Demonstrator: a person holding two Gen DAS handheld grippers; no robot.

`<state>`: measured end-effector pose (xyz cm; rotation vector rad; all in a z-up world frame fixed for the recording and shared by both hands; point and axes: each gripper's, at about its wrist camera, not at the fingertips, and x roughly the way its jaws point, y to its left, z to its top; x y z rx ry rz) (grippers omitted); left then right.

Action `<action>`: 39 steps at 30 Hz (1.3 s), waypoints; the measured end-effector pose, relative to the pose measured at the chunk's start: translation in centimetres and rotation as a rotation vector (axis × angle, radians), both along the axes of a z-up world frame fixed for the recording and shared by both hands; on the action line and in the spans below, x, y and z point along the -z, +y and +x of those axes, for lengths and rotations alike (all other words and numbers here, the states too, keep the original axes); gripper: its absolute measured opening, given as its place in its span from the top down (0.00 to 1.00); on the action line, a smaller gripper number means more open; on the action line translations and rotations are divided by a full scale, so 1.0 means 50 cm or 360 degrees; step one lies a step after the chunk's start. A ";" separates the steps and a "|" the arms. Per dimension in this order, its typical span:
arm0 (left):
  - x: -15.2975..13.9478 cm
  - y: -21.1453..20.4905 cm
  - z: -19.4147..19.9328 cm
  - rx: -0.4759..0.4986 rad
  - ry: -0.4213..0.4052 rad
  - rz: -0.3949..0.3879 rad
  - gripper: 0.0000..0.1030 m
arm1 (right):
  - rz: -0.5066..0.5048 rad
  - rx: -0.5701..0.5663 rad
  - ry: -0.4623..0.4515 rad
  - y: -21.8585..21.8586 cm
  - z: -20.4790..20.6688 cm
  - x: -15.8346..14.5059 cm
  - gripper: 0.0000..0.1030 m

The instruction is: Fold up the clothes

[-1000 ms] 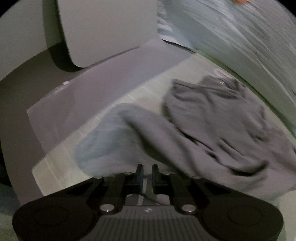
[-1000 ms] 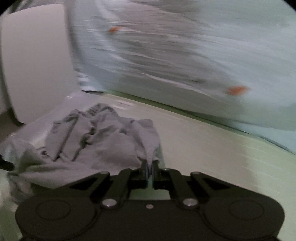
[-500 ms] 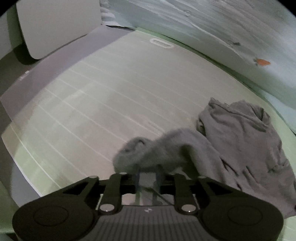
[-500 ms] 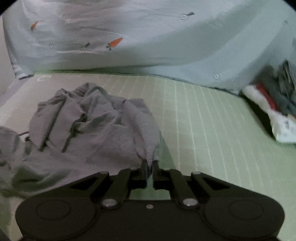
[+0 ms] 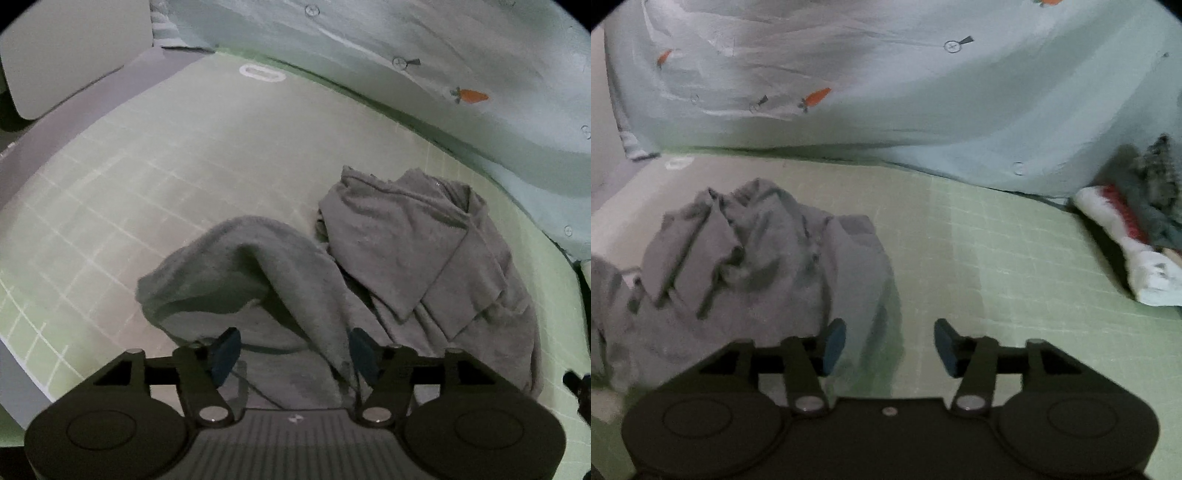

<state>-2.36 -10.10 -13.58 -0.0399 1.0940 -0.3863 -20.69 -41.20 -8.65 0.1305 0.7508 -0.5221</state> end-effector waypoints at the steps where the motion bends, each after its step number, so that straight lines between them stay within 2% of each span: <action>1: 0.003 -0.004 0.004 0.0014 0.0028 -0.0016 0.31 | 0.0030 -0.0020 -0.0022 -0.008 0.013 -0.001 0.35; 4: 0.021 -0.017 0.021 0.0027 0.0104 -0.0061 0.28 | 0.0123 -0.0085 -0.0078 -0.032 0.063 0.001 0.25; 7: 0.046 -0.034 0.045 -0.0005 0.0163 -0.0025 0.28 | 0.0223 -0.0161 -0.0098 -0.058 0.140 0.015 0.23; 10: 0.074 -0.045 0.076 -0.0096 0.0235 0.0016 0.28 | 0.0334 -0.0241 -0.0096 -0.077 0.228 0.035 0.23; 12: 0.087 -0.049 0.098 -0.0174 0.0286 0.0000 0.30 | 0.0401 -0.0312 -0.0073 -0.082 0.286 0.051 0.20; 13: 0.091 -0.051 0.108 -0.0208 0.0296 -0.0007 0.39 | 0.0433 -0.0351 -0.0058 -0.084 0.315 0.060 0.19; 14: 0.092 -0.060 0.118 -0.0216 0.0294 0.0006 0.53 | 0.0465 -0.0390 -0.0044 -0.086 0.344 0.069 0.19; 15: 0.092 -0.069 0.127 -0.0223 0.0292 0.0020 0.60 | 0.0484 -0.0434 -0.0012 -0.086 0.371 0.081 0.19; 17: 0.092 -0.088 0.146 -0.0238 0.0287 0.0048 0.81 | 0.0476 -0.0514 0.0085 -0.084 0.412 0.111 0.34; 18: 0.088 -0.106 0.154 -0.0206 0.0256 0.0095 0.84 | 0.0473 -0.0531 0.0108 -0.087 0.423 0.123 0.64; 19: 0.084 -0.124 0.162 -0.0174 0.0226 0.0141 0.87 | 0.0475 -0.0528 0.0108 -0.095 0.425 0.131 0.76; 21: 0.077 -0.164 0.180 -0.0097 0.0165 0.0230 0.89 | 0.0482 -0.0507 0.0092 -0.114 0.425 0.146 0.80; 23: 0.072 -0.206 0.206 -0.0010 0.0107 0.0288 0.91 | 0.0456 -0.0389 0.0062 -0.146 0.402 0.148 0.81; 26: 0.058 -0.274 0.262 0.0094 0.0012 0.0256 0.92 | 0.0306 -0.0159 0.0055 -0.198 0.351 0.145 0.82; 28: 0.038 -0.338 0.304 0.0170 -0.0073 0.0216 0.92 | 0.0213 0.0075 0.0062 -0.253 0.295 0.142 0.83; 30: 0.006 -0.411 0.331 0.0271 -0.0143 0.0157 0.89 | 0.0223 0.0369 0.0055 -0.324 0.224 0.142 0.83; 31: -0.012 -0.449 0.340 0.0328 -0.0180 0.0122 0.84 | 0.0252 0.0519 0.0048 -0.356 0.186 0.142 0.82; 33: -0.057 -0.508 0.330 0.0438 -0.0301 0.0076 0.84 | 0.0272 0.0817 0.0062 -0.415 0.100 0.141 0.82; 35: -0.087 -0.549 0.303 0.0521 -0.0386 0.0049 0.72 | 0.0251 0.1012 0.0108 -0.446 0.021 0.139 0.82; 37: -0.099 -0.552 0.270 0.0582 -0.0370 -0.0039 0.71 | 0.0280 0.1100 0.0123 -0.448 -0.038 0.140 0.81; 39: -0.089 -0.542 0.236 0.0635 -0.0303 -0.0081 0.70 | 0.0327 0.1103 0.0121 -0.426 -0.077 0.142 0.80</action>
